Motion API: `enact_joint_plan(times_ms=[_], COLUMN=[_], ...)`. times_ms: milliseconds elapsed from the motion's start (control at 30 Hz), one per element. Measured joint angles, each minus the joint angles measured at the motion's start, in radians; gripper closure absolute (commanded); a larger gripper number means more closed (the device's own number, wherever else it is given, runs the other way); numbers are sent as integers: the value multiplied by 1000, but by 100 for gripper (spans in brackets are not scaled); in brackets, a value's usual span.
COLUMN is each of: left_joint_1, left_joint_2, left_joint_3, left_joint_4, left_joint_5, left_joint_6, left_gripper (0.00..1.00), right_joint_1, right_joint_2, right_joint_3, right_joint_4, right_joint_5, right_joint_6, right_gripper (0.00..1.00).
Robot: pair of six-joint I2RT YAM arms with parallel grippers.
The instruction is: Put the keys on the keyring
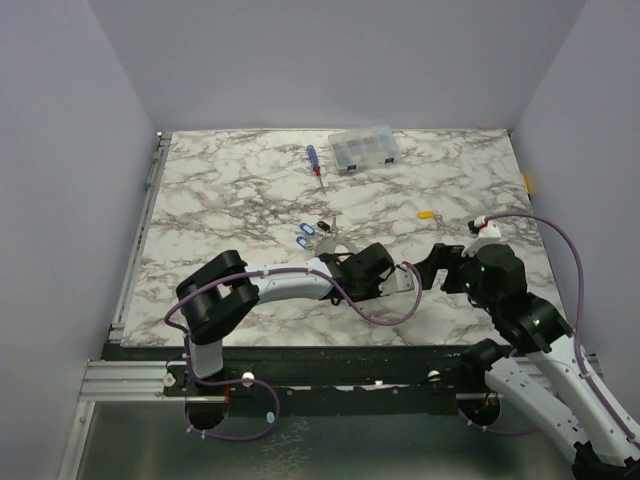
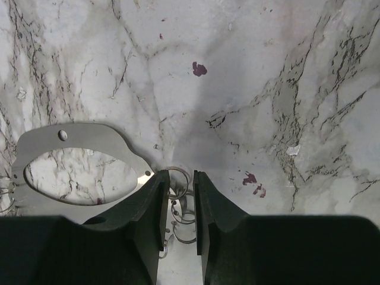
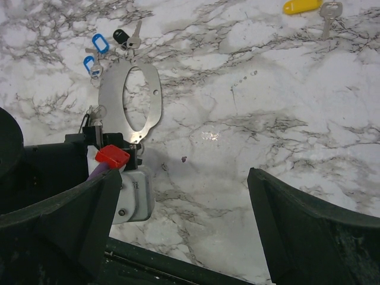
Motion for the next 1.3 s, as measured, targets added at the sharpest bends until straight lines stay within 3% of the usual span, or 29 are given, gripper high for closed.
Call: enact_joint_plan(times_ms=[867, 1300], left_joint_1=[-2, -2], left_joint_2=[34, -72], left_joint_3=[-5, -39], left_joint_4=[3, -20], left_joint_5=[-93, -97], left_joint_6=[-22, -29], left_gripper=[70, 67], right_joint_1=[-2, -2], right_joint_2=[1, 8], right_joint_3=[-10, -10], right_joint_4=[-14, -2], right_joint_5=[1, -15], right_joint_6=[-8, 0], right_gripper=[0, 0])
